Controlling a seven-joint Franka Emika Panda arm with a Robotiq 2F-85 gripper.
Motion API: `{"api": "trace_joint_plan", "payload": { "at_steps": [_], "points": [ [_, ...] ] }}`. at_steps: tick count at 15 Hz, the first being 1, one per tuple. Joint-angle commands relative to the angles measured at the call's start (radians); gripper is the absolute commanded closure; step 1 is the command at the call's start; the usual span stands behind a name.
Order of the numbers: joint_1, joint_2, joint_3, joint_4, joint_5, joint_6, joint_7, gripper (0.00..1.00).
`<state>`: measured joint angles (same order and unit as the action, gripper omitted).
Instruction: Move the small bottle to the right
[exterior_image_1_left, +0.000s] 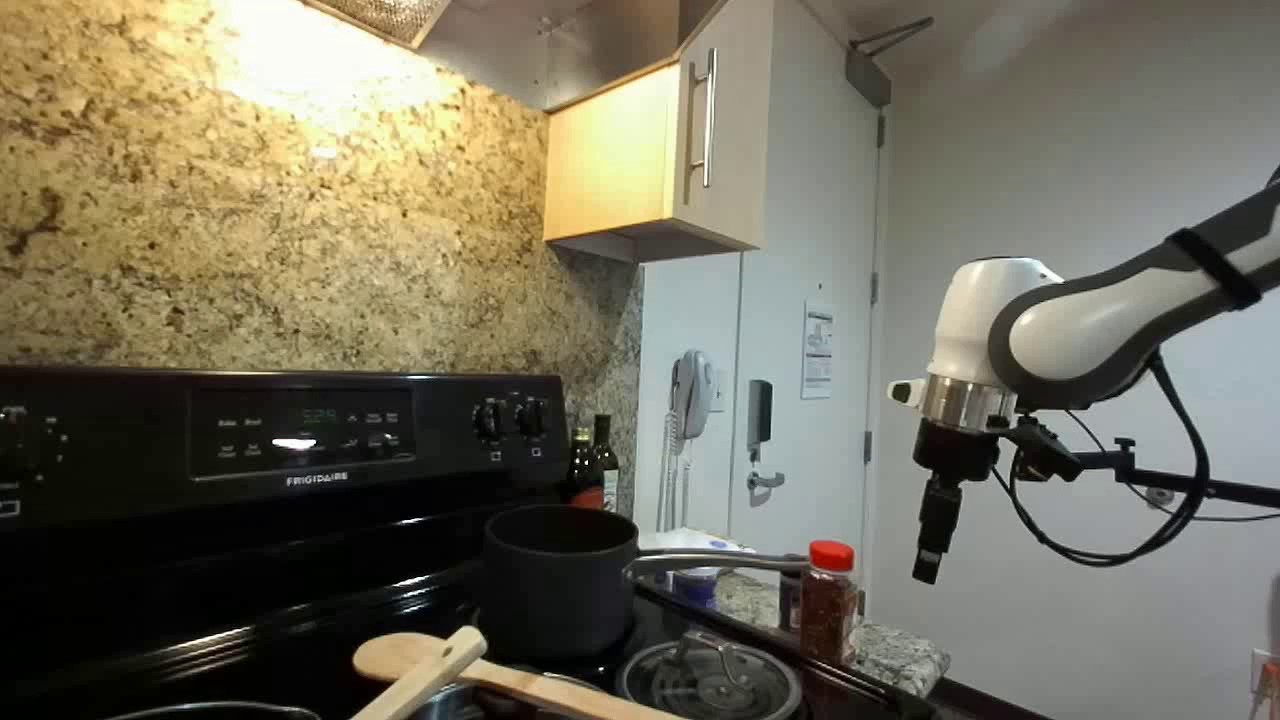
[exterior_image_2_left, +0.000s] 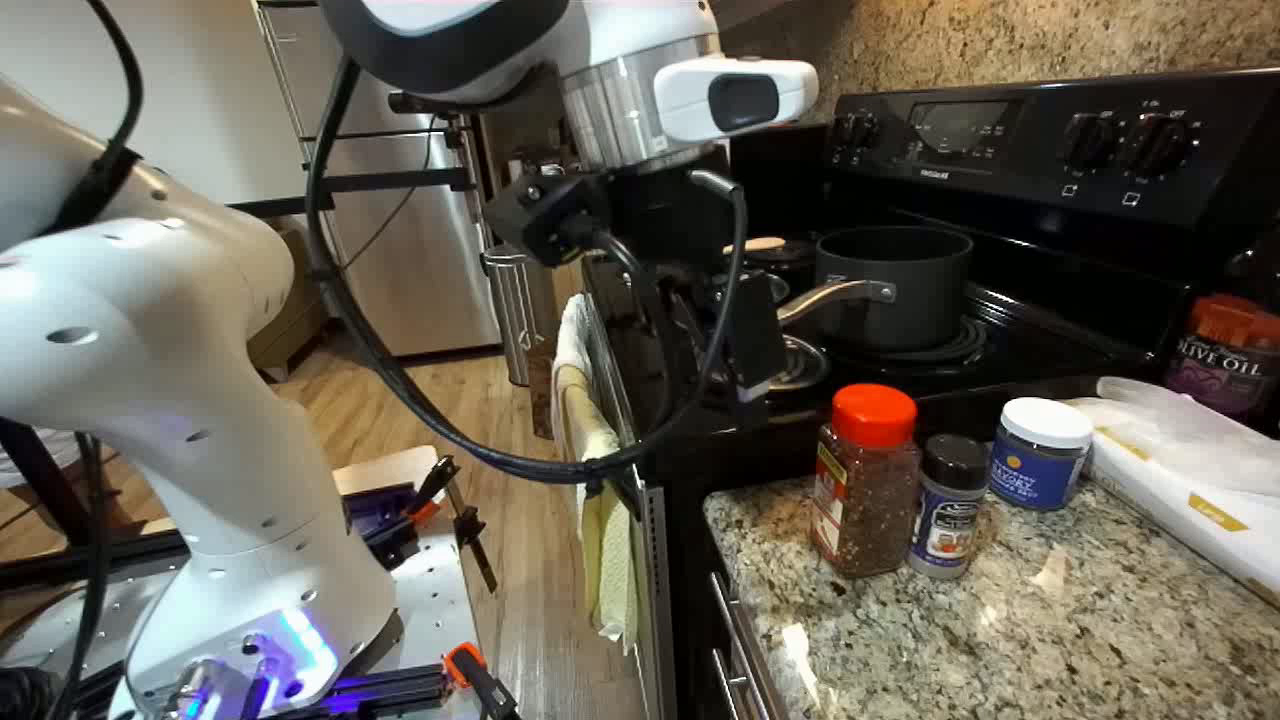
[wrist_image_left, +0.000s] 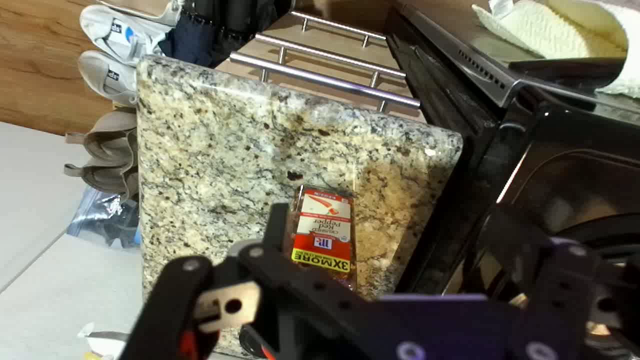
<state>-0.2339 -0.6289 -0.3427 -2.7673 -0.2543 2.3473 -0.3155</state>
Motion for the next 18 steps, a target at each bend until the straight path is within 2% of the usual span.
{"api": "trace_joint_plan", "payload": {
  "at_steps": [1,4,8,14,18],
  "points": [
    [-0.015,0.002,0.016,0.001,0.014,-0.001,-0.009,0.00],
    [-0.015,0.002,0.016,0.001,0.014,-0.001,-0.010,0.00],
    [0.003,0.061,0.032,0.081,0.038,-0.021,0.017,0.00],
    [0.037,0.217,0.050,0.294,0.072,-0.044,0.026,0.00],
    [0.092,0.372,0.046,0.449,0.173,-0.055,0.005,0.00]
  ]
}}
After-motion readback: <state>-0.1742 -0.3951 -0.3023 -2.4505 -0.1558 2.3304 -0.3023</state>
